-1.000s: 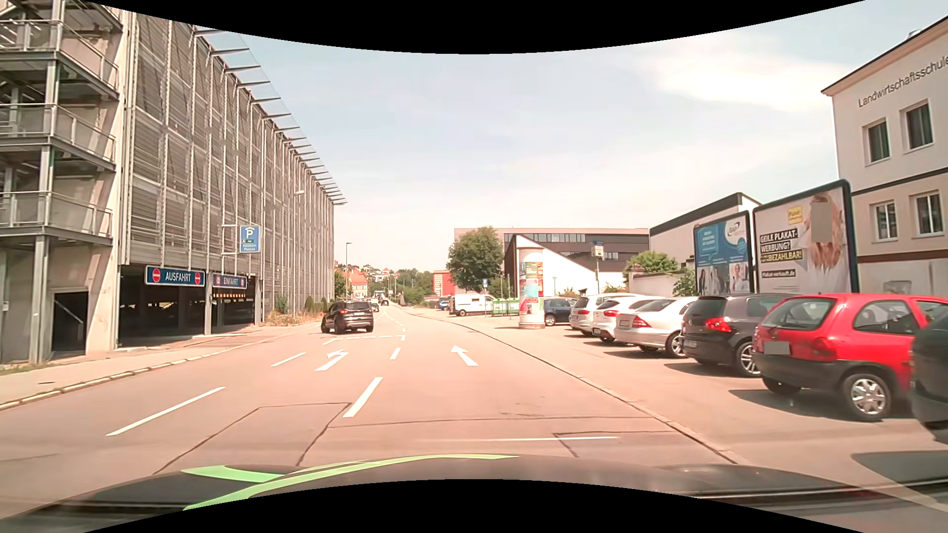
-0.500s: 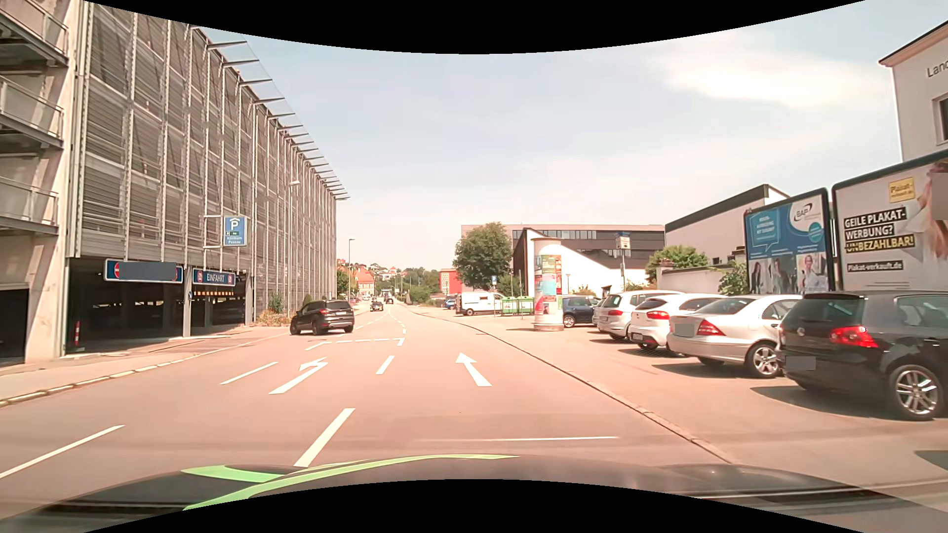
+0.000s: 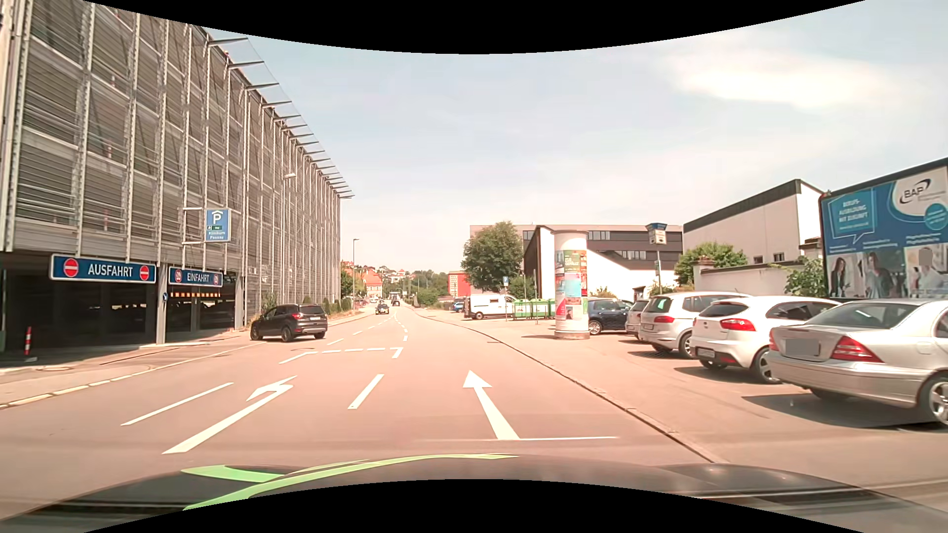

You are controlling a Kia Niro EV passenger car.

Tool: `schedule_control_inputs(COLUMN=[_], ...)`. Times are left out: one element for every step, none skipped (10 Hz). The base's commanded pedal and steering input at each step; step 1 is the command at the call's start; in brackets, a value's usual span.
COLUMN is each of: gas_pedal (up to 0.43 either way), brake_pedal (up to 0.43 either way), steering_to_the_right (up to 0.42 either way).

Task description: Follow the waypoints while adhering to traffic rules and regulations

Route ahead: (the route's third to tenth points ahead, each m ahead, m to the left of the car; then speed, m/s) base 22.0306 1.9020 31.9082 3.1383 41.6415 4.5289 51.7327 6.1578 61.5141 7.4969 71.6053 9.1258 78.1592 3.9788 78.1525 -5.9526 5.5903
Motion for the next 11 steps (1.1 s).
schedule_control_inputs(gas_pedal=[0.059, 0.059, 0.059, 0.059, 0.059, 0.047, 0.047, 0.047, 0.047, 0.047, 0.047], brake_pedal=[0.000, 0.000, 0.000, 0.000, 0.000, 0.000, 0.000, 0.000, 0.000, 0.000, 0.000], steering_to_the_right=[-0.035, -0.037, -0.038, -0.038, -0.038, -0.035, -0.033, -0.033, -0.032, -0.027, -0.022])
